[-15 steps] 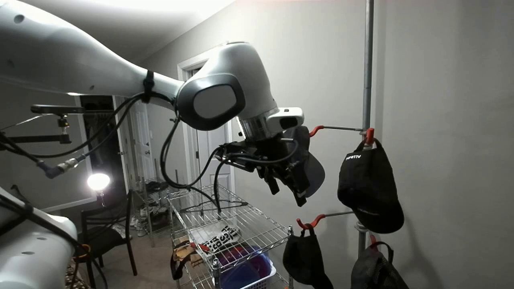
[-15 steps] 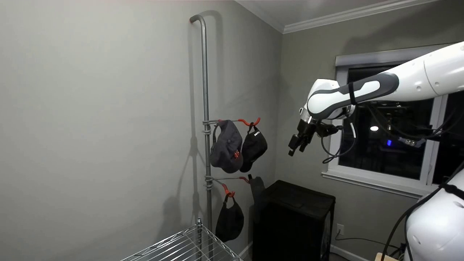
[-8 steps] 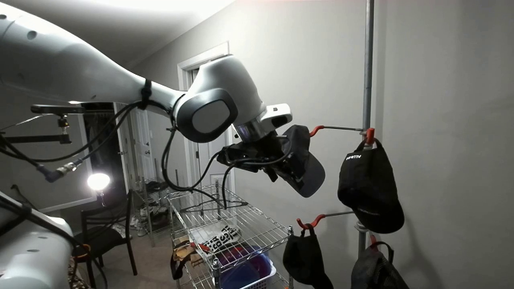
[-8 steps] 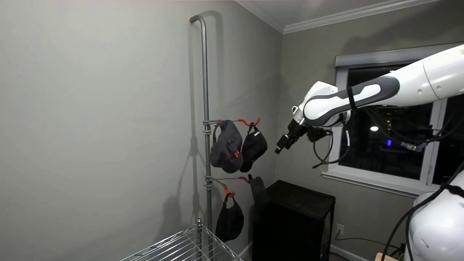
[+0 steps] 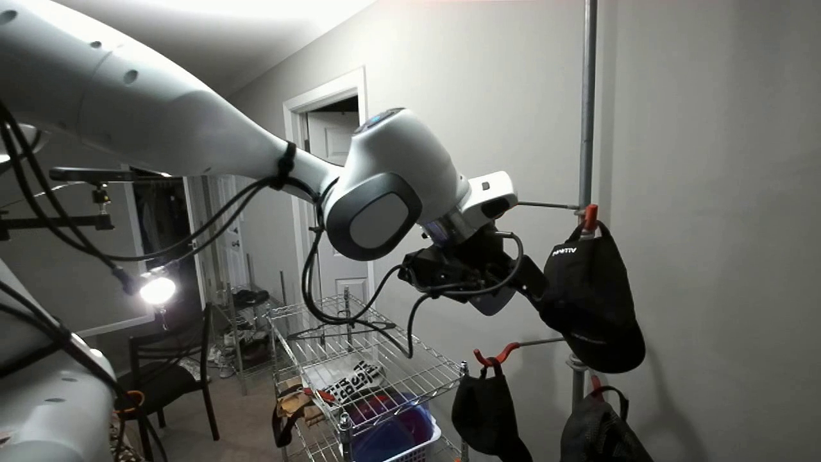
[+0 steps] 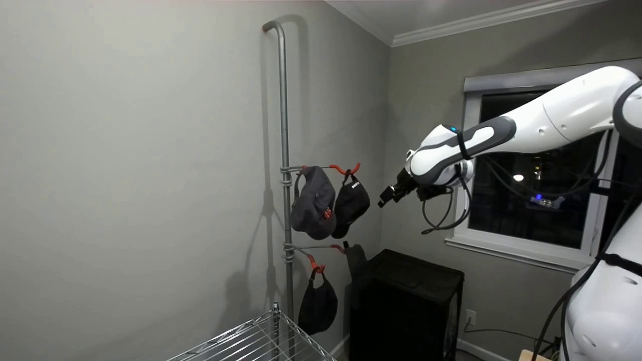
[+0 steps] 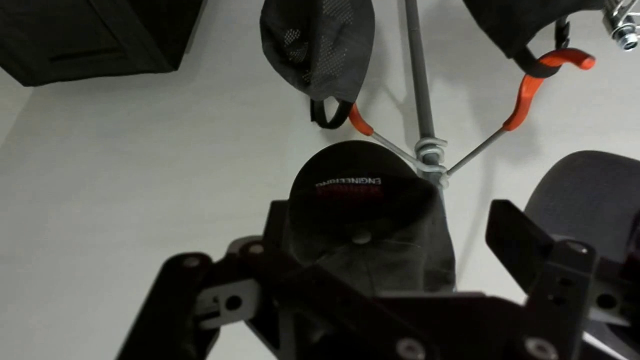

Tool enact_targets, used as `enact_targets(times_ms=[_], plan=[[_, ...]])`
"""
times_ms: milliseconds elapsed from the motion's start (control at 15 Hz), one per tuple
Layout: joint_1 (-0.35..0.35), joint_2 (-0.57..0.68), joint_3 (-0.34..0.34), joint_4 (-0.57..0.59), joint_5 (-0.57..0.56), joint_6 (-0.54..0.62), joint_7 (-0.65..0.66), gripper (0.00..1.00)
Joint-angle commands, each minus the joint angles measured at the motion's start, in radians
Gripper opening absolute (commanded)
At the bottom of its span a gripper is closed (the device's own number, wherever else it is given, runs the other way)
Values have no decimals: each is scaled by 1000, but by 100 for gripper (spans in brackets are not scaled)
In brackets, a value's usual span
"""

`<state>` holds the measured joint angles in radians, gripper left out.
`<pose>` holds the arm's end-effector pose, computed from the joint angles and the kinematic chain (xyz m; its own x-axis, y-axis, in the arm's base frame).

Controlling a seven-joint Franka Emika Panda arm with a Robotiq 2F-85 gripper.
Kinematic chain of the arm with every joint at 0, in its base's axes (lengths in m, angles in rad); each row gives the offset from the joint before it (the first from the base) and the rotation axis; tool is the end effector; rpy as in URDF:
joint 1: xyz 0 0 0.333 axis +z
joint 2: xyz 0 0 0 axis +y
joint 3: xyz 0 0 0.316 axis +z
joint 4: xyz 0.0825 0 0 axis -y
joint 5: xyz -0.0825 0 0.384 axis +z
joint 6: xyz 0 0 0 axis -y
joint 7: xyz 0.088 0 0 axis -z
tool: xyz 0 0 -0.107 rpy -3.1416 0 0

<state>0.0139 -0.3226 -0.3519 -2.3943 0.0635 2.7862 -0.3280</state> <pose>0.4620 -0.1776 0.5130 0.7599 -0.0468 0.6484 -0.1018 -0.9937 0.0476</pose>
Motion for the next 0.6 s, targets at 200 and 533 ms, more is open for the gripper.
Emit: enact_targets(times_ms=[200, 533], plan=[[101, 143, -91, 186, 119, 31, -107, 100], [162, 204, -144, 278, 222, 8, -197, 100]])
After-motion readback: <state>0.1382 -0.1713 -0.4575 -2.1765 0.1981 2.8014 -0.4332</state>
